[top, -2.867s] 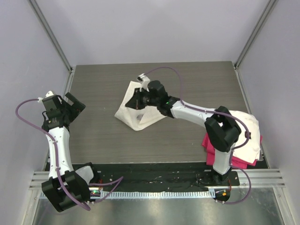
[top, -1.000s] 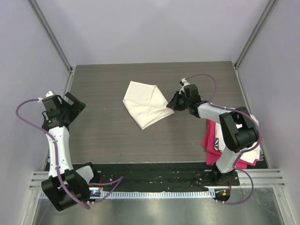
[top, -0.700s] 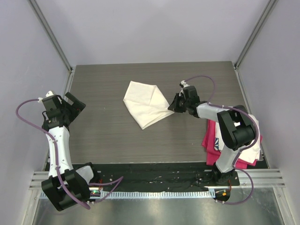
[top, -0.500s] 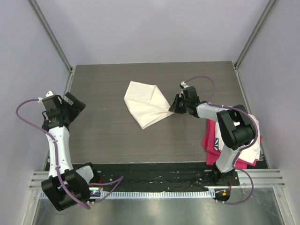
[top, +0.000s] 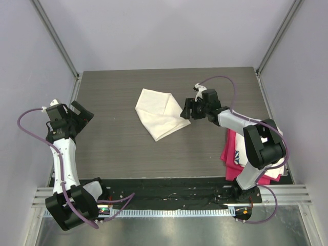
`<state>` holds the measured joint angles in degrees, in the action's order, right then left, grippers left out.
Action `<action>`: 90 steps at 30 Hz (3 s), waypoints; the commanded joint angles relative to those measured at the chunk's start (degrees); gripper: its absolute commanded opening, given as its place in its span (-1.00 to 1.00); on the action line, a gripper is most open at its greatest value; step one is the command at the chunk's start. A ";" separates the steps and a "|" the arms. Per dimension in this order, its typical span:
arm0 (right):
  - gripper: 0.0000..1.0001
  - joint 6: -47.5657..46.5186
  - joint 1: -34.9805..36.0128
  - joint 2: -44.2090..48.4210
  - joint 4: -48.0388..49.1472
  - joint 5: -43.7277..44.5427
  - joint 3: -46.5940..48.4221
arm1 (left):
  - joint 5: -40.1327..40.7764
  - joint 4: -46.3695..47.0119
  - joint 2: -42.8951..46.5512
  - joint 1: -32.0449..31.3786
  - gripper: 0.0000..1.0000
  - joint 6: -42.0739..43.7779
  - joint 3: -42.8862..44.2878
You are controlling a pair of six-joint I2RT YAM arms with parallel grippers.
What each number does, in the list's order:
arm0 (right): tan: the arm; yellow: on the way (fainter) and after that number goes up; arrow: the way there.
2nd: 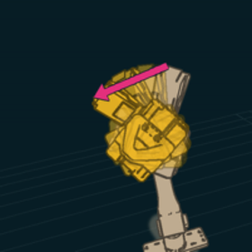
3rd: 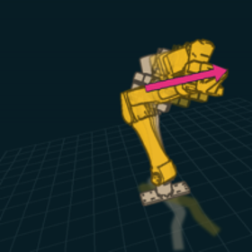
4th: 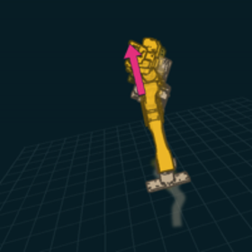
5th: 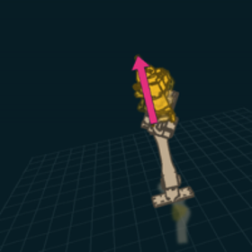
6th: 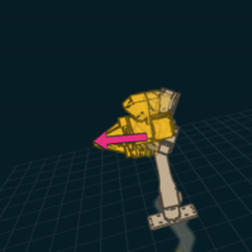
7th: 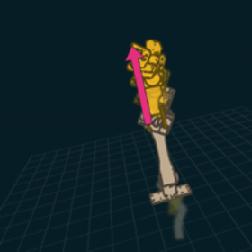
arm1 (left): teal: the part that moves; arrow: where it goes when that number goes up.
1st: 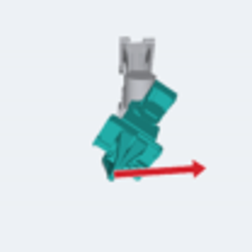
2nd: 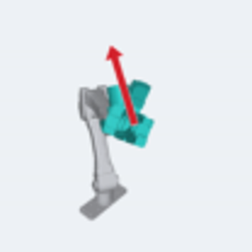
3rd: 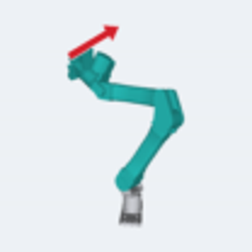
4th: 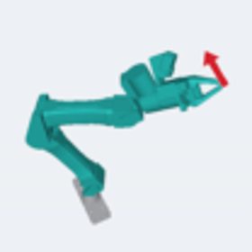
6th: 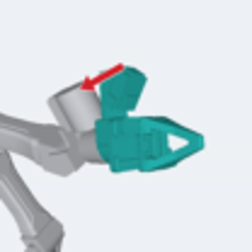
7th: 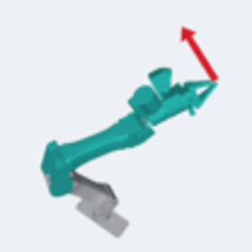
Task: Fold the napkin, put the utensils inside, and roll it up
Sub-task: Fold the napkin
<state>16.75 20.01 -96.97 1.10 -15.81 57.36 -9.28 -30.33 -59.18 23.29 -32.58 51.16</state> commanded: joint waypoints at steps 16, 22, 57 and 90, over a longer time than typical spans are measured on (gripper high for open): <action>0.46 -10.34 0.47 -6.21 -2.42 -1.15 5.04 | -1.88 2.20 -0.41 0.44 1.00 -0.21 -0.36; 0.44 -10.25 0.47 -7.88 -2.51 -0.89 5.74 | -1.97 2.11 -0.50 0.35 1.00 -0.29 -0.35; -0.80 3.80 2.05 -7.01 -11.74 -2.91 0.84 | 3.57 7.53 0.47 -21.51 0.99 -9.07 -6.76; -0.83 22.97 12.07 -1.12 1.88 0.87 -19.31 | -6.28 51.42 -21.06 -36.74 0.15 -18.40 -27.16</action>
<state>40.93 31.27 -96.99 11.11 -18.33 40.53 -14.26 17.41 -78.61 -13.17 -52.10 23.14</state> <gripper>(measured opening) 0.128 0.595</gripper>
